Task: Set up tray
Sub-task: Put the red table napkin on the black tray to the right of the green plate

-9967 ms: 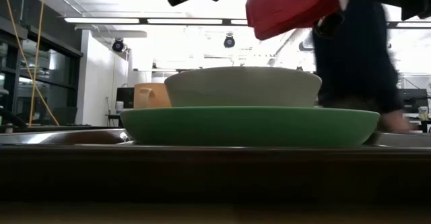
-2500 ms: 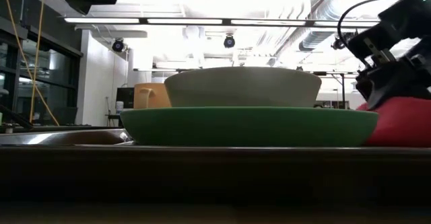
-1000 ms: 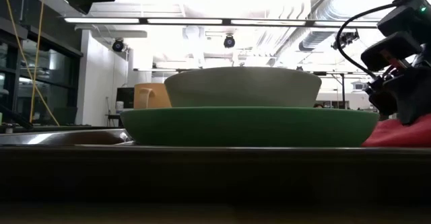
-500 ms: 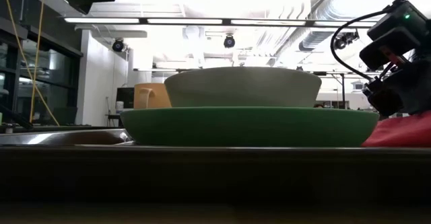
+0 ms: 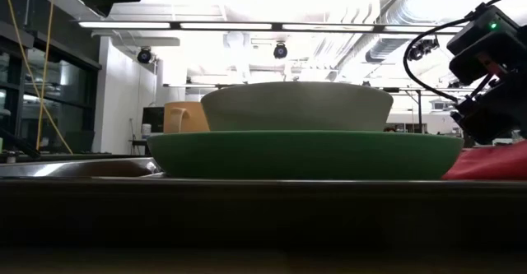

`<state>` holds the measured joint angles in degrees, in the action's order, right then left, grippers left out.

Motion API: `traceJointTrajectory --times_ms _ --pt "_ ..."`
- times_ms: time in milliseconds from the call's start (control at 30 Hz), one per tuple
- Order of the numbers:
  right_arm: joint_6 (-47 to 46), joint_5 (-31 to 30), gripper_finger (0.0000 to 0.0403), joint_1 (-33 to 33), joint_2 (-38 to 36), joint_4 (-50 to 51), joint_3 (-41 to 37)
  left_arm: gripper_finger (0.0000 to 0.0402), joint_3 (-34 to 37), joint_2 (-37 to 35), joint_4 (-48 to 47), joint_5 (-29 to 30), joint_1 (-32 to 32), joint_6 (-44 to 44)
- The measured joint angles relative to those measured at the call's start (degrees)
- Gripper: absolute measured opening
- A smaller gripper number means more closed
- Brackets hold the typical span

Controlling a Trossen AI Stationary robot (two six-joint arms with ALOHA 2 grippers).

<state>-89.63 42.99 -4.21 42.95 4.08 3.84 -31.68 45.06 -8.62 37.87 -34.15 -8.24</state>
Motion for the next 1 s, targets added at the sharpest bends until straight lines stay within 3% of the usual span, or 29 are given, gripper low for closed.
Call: traceJointTrajectory --times_ms 300,500,700,1000 --pt "-2.66 5.09 0.0078 0.08 -4.58 1.29 0.00 0.0097 0.00 0.00 0.00 0.00 0.00 0.06" --pt "-8.41 4.25 0.0078 2.45 -9.90 1.03 0.22 0.0097 0.00 0.00 0.14 0.00 0.00 0.06" --pt "-11.63 -4.94 0.0078 8.95 -12.71 -6.59 0.25 0.0097 0.00 0.00 0.17 0.00 0.00 0.06" --pt "-3.15 -19.46 0.0078 21.20 -10.97 -12.62 0.63 0.0097 0.00 0.02 1.49 0.00 0.00 0.06"
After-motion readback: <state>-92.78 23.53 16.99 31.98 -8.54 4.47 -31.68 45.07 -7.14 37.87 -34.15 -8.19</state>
